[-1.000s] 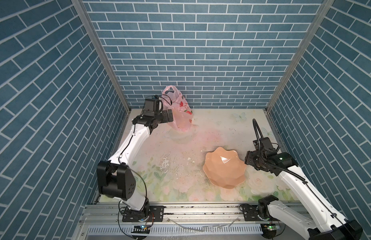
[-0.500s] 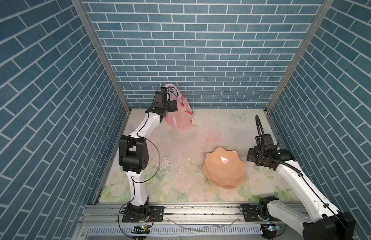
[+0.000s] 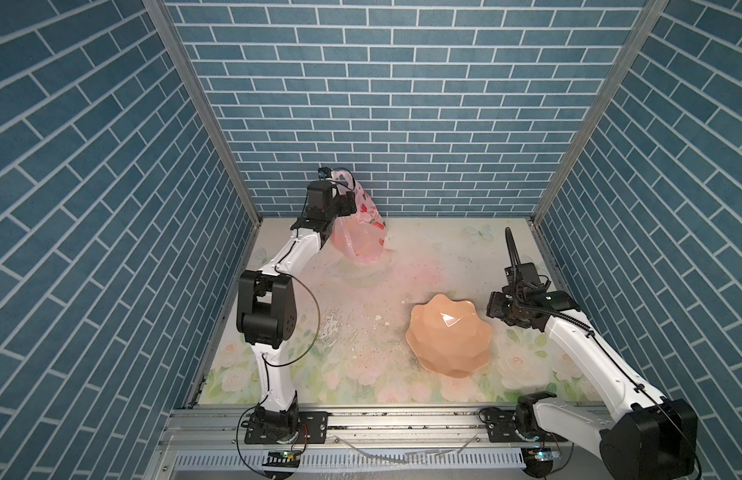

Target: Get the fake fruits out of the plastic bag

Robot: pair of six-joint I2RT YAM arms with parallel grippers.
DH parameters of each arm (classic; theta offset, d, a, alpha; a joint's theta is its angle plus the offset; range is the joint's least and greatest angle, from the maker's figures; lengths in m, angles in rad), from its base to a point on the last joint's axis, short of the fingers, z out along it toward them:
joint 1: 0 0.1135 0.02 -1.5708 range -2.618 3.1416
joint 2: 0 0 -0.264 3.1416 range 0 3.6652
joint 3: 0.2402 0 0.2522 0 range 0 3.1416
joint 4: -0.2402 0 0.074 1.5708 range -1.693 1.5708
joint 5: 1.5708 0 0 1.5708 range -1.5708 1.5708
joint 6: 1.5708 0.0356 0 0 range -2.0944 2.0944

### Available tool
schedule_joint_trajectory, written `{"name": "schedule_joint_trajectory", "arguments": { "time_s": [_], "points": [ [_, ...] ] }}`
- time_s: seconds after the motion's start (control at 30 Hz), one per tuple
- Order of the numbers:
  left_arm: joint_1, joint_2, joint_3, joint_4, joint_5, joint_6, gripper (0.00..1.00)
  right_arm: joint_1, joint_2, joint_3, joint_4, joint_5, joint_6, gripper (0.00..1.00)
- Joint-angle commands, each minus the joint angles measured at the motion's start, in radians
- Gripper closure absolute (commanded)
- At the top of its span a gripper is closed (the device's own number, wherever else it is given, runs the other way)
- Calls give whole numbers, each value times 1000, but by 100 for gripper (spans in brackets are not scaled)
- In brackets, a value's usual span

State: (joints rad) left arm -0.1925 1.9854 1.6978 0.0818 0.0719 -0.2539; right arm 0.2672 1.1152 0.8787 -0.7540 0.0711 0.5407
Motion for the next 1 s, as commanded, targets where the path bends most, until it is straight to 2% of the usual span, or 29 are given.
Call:
{"name": "schedule_joint_trajectory", "arguments": {
  "time_s": [0.0,0.07,0.17,0.33,0.63,0.67,0.77,0.97],
  "points": [
    [-2,-3,40,35,9,-9,44,-3,-4,16,2,-9,-21,35],
    [-2,-3,45,36,20,-18,63,-3,-6,12,3,-10,-19,35],
    [-2,-26,24,33,24,-40,100,-3,-12,11,4,-19,-19,36],
    [-2,-172,-104,24,-24,-88,100,-3,-38,9,18,-39,-26,37],
    [-43,-629,-523,-78,-198,-270,100,1,9,55,85,-152,-91,40],
    [-63,-687,-566,-99,-235,-284,100,4,22,66,89,-193,-96,40],
    [-149,-833,-659,-167,-358,-308,100,22,46,91,108,-221,-108,41],
    [-345,-1037,-740,-336,-550,-388,100,73,93,145,142,-273,-128,41]
  ]
}}
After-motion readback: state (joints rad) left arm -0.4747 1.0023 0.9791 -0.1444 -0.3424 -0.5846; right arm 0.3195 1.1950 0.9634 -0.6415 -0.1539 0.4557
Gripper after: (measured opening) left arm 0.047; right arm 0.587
